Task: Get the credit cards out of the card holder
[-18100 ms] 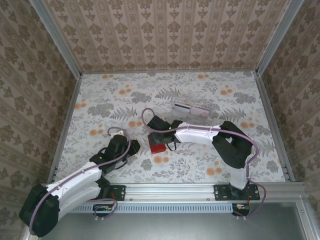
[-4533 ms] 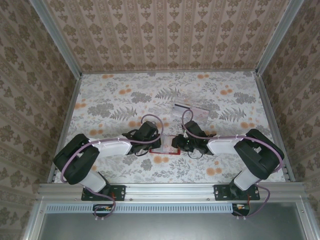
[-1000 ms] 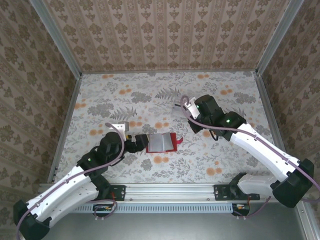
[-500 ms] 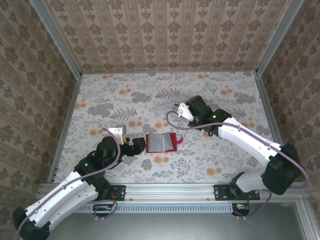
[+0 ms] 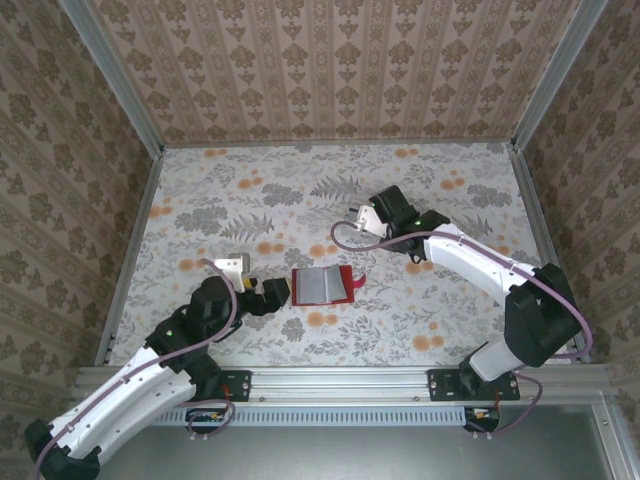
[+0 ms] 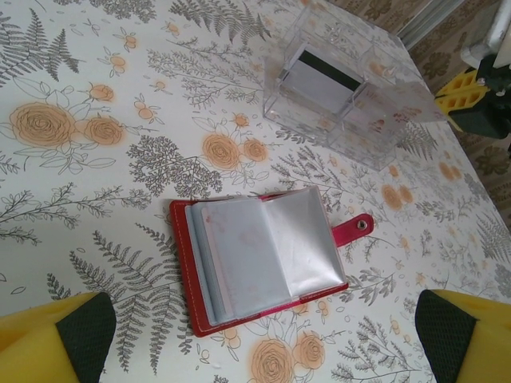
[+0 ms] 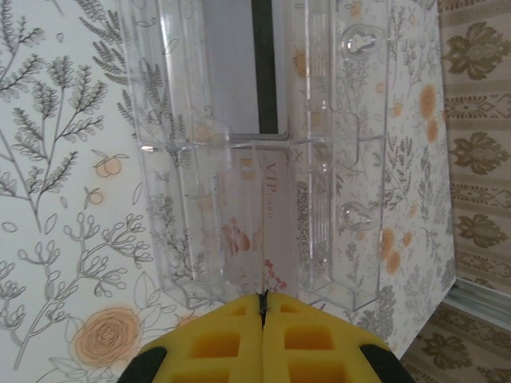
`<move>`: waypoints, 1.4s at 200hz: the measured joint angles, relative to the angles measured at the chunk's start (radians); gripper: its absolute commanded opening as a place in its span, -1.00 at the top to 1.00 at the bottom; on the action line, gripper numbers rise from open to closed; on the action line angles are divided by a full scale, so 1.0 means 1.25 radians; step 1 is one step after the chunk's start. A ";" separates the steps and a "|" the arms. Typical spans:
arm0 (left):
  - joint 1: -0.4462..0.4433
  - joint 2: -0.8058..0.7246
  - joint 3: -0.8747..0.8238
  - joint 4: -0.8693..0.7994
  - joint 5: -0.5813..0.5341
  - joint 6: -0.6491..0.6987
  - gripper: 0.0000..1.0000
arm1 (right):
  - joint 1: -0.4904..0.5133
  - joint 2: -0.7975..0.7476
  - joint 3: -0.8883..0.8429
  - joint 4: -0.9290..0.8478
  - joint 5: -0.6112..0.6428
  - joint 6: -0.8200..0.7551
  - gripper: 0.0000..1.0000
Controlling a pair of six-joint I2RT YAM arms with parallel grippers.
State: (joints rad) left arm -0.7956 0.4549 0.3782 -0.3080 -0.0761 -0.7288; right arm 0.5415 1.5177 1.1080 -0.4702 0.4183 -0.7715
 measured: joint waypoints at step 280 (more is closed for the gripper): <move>0.024 -0.005 -0.031 0.000 0.001 0.000 -1.00 | -0.039 0.148 0.031 0.022 0.058 -0.008 0.65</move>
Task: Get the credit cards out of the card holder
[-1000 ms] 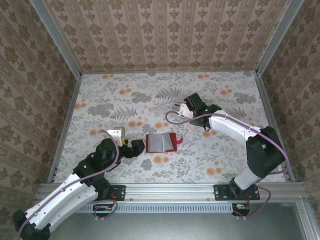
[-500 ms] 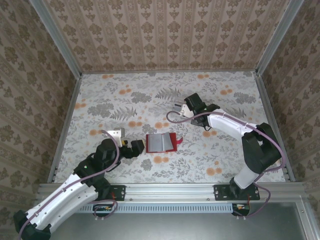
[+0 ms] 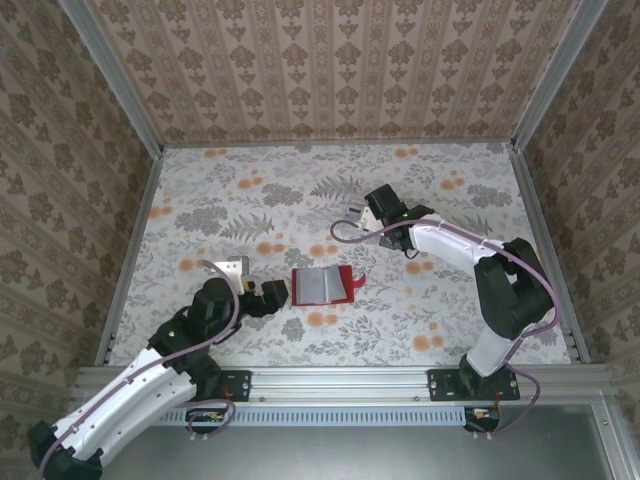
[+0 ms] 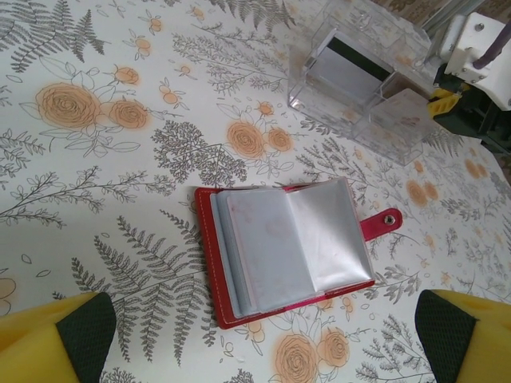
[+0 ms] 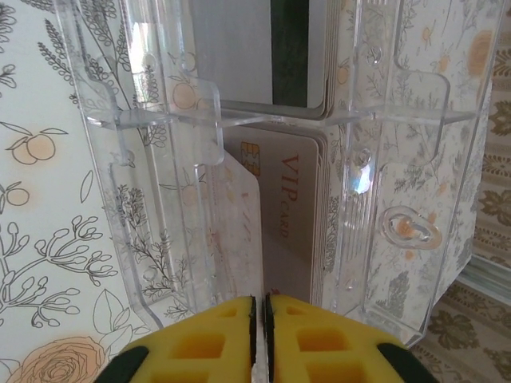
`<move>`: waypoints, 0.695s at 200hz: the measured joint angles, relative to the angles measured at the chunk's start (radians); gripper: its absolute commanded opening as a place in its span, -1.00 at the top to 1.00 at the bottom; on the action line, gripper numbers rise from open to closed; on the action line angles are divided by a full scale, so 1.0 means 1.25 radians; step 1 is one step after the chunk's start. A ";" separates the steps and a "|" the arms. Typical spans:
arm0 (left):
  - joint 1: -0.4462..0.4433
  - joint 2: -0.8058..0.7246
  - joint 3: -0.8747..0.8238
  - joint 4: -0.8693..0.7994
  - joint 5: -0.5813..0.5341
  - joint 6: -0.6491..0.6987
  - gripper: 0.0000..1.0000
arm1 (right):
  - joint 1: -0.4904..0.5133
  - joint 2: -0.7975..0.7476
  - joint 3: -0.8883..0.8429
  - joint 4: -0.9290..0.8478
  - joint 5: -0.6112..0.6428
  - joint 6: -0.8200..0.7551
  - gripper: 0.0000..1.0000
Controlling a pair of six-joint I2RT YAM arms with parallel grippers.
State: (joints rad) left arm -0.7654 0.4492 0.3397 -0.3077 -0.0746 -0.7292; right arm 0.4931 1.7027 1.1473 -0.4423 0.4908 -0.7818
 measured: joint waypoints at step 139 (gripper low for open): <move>0.008 0.000 -0.002 0.000 0.009 0.000 -1.00 | -0.023 0.052 0.033 0.035 0.079 0.020 0.56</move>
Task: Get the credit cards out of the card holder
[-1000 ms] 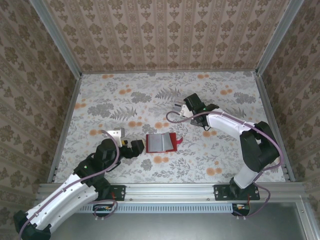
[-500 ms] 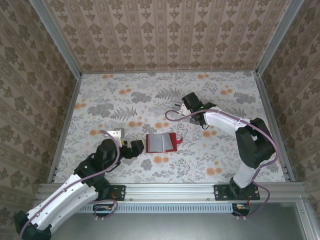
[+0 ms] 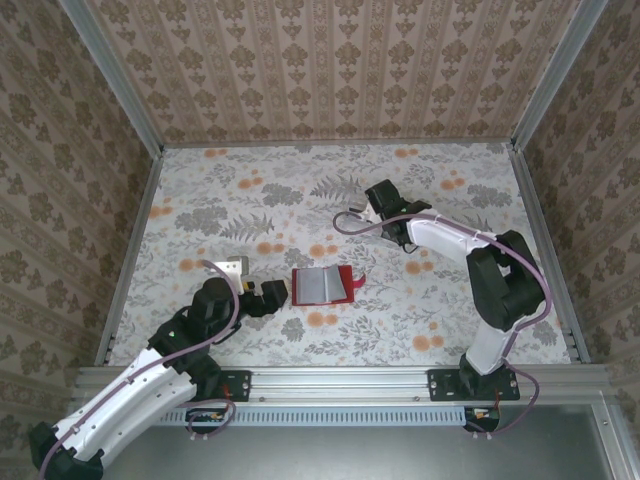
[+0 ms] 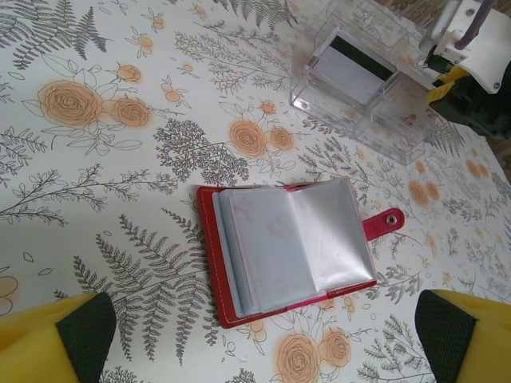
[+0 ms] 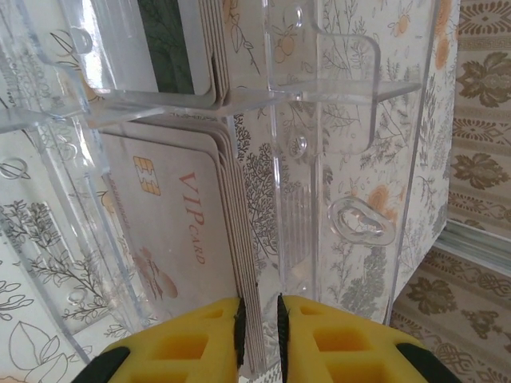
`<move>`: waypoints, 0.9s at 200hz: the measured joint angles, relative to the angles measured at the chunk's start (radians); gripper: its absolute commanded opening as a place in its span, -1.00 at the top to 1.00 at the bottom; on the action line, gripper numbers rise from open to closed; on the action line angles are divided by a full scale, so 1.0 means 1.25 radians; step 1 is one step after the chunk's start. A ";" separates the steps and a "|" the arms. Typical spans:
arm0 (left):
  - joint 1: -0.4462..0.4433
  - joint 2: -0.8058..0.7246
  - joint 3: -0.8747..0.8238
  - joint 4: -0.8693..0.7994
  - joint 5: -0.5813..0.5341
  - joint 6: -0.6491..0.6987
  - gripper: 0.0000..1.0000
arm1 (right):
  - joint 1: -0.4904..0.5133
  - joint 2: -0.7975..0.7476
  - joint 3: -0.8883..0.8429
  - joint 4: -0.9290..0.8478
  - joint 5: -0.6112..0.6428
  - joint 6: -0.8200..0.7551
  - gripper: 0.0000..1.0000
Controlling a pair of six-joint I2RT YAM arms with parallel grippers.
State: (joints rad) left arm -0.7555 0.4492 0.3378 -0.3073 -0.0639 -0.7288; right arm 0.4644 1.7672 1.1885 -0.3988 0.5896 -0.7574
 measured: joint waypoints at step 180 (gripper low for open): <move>0.004 0.124 0.052 -0.005 0.018 0.000 -0.95 | 0.024 -0.455 -0.137 -0.043 -0.134 0.427 0.36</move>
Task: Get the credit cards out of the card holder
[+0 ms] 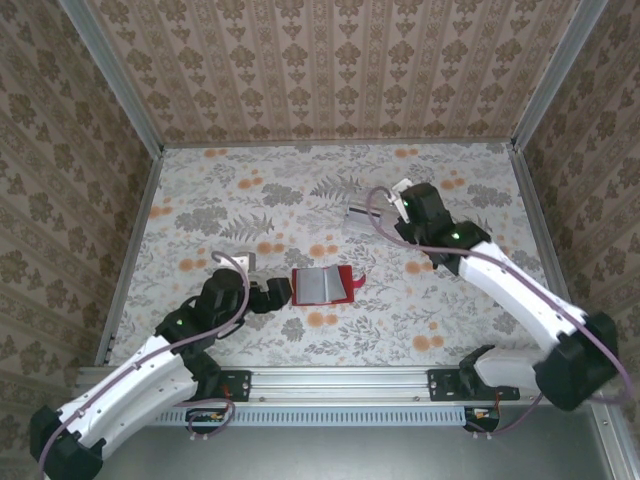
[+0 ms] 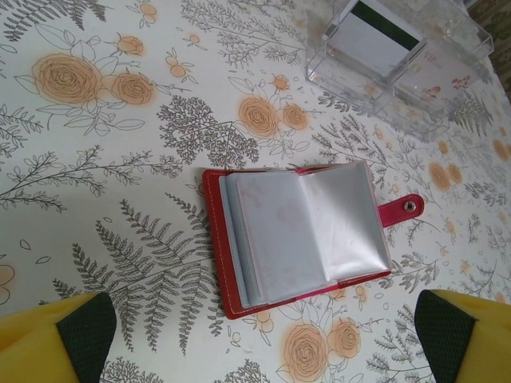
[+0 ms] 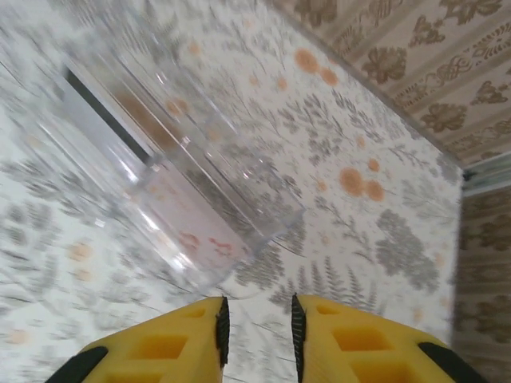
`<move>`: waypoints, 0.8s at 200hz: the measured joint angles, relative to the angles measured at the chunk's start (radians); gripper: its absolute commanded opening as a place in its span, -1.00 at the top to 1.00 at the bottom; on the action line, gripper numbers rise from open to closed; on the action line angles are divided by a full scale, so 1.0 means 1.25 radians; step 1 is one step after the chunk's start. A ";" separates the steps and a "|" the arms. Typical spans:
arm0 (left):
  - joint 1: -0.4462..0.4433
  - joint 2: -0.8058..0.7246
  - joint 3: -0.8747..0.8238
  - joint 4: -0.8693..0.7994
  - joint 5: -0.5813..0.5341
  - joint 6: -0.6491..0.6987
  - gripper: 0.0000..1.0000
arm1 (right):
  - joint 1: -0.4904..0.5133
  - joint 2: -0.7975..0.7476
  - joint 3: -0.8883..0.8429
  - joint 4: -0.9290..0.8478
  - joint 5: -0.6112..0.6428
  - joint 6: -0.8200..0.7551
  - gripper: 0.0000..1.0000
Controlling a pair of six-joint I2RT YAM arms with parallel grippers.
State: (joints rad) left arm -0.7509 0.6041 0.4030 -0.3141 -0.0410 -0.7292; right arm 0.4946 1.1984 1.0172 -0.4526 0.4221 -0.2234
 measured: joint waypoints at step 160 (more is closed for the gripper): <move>-0.049 0.449 0.185 0.058 0.014 -0.015 -0.39 | 0.204 -0.140 -0.323 0.159 -0.298 0.575 0.41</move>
State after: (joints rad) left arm -0.8124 1.1656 0.6342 -0.2413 -0.0231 -0.7483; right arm 0.7490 1.0233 0.6136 -0.2539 0.0502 0.4950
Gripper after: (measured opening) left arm 0.704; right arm 0.296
